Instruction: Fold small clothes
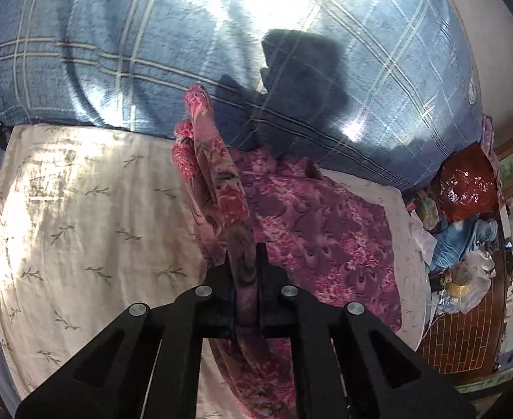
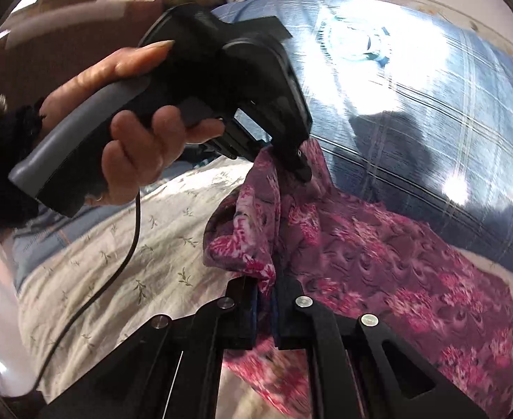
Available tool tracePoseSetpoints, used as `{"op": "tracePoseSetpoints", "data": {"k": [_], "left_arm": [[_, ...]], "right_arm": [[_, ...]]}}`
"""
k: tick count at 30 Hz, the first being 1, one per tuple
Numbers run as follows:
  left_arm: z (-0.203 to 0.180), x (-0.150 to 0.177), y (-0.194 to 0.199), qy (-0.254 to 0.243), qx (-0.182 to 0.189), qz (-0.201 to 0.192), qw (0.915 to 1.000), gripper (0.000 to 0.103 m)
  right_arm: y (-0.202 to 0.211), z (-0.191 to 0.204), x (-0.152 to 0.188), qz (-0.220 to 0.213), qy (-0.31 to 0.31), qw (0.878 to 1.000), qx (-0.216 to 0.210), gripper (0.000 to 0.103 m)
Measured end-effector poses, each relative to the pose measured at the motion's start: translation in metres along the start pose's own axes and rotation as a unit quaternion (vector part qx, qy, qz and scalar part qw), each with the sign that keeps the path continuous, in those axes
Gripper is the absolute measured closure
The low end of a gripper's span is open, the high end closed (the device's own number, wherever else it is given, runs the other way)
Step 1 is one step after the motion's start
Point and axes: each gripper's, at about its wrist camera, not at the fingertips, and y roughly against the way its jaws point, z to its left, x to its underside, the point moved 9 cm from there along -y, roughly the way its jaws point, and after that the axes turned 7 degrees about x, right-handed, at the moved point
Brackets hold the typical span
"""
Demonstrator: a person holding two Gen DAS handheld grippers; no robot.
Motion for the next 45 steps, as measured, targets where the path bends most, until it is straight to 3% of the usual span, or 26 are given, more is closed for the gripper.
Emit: {"op": "tracePoseSetpoints", "data": {"k": [4, 8, 10, 13, 16, 17, 19, 21, 24, 26, 28, 29, 30, 31, 33, 36, 40, 42, 45], "left_arm": [[-0.060, 0.000, -0.021, -0.032, 0.026, 0.009, 0.9991, 0.097], [-0.114, 0.015, -0.074, -0.065, 0.026, 0.047, 0.9965, 0.097], [-0.132, 0.025, -0.105, -0.084, 0.011, 0.069, 0.9941, 0.097], [-0.133, 0.039, -0.147, -0.094, -0.039, 0.104, 0.9893, 0.096], [-0.127, 0.044, -0.163, -0.082, -0.070, 0.120, 0.9870, 0.095], [-0.127, 0.043, -0.161, -0.077, -0.070, 0.121, 0.9872, 0.094], [-0.130, 0.040, -0.158, -0.067, -0.066, 0.133, 0.9866, 0.090], [-0.133, 0.041, -0.158, -0.063, -0.061, 0.147, 0.9852, 0.075], [-0.139, 0.042, -0.160, -0.064, -0.063, 0.158, 0.9834, 0.057], [-0.143, 0.046, -0.165, -0.082, -0.086, 0.158, 0.9803, 0.055], [-0.143, 0.050, -0.169, -0.099, -0.115, 0.156, 0.9759, 0.056], [-0.144, 0.052, -0.170, -0.114, -0.134, 0.153, 0.9725, 0.068], [-0.144, 0.052, -0.169, -0.126, -0.150, 0.148, 0.9693, 0.090], [-0.144, 0.054, -0.167, -0.131, -0.153, 0.146, 0.9685, 0.095], [-0.147, 0.053, -0.158, -0.115, -0.143, 0.130, 0.9744, 0.096], [-0.165, 0.052, -0.141, -0.099, -0.099, 0.109, 0.9842, 0.096], [-0.213, 0.059, -0.147, -0.127, -0.048, 0.102, 0.9856, 0.096], [-0.224, 0.066, -0.164, -0.123, -0.029, 0.112, 0.9856, 0.096], [-0.220, 0.079, -0.187, -0.083, -0.013, 0.129, 0.9880, 0.096]], "right_arm": [[0.025, -0.044, 0.007, 0.000, -0.058, 0.998, 0.002, 0.098], [0.045, -0.094, 0.036, 0.016, -0.131, 0.991, 0.006, 0.098], [0.047, -0.114, 0.057, 0.031, -0.170, 0.985, 0.003, 0.098], [0.039, -0.135, 0.089, 0.063, -0.225, 0.972, -0.010, 0.098], [0.032, -0.145, 0.108, 0.074, -0.278, 0.956, -0.055, 0.097], [0.032, -0.147, 0.109, 0.071, -0.287, 0.953, -0.066, 0.091], [0.033, -0.148, 0.111, 0.064, -0.296, 0.949, -0.087, 0.088], [0.034, -0.145, 0.110, 0.061, -0.301, 0.946, -0.106, 0.074], [0.034, -0.144, 0.108, 0.055, -0.307, 0.942, -0.122, 0.067], [0.029, -0.146, 0.105, 0.053, -0.309, 0.941, -0.126, 0.065], [0.022, -0.151, 0.103, 0.051, -0.307, 0.943, -0.117, 0.068], [0.018, -0.151, 0.102, 0.055, -0.305, 0.944, -0.115, 0.078], [0.016, -0.152, 0.101, 0.058, -0.306, 0.943, -0.117, 0.095], [0.015, -0.153, 0.098, 0.057, -0.308, 0.942, -0.120, 0.095], [0.025, -0.164, 0.092, 0.037, -0.321, 0.938, -0.128, 0.095], [0.045, -0.182, 0.083, 0.009, -0.350, 0.926, -0.139, 0.095], [0.077, -0.209, 0.084, -0.023, -0.357, 0.927, -0.113, 0.095], [0.083, -0.226, 0.098, -0.022, -0.369, 0.925, -0.089, 0.095], [0.068, -0.244, 0.132, 0.024, -0.404, 0.912, -0.070, 0.095]]}}
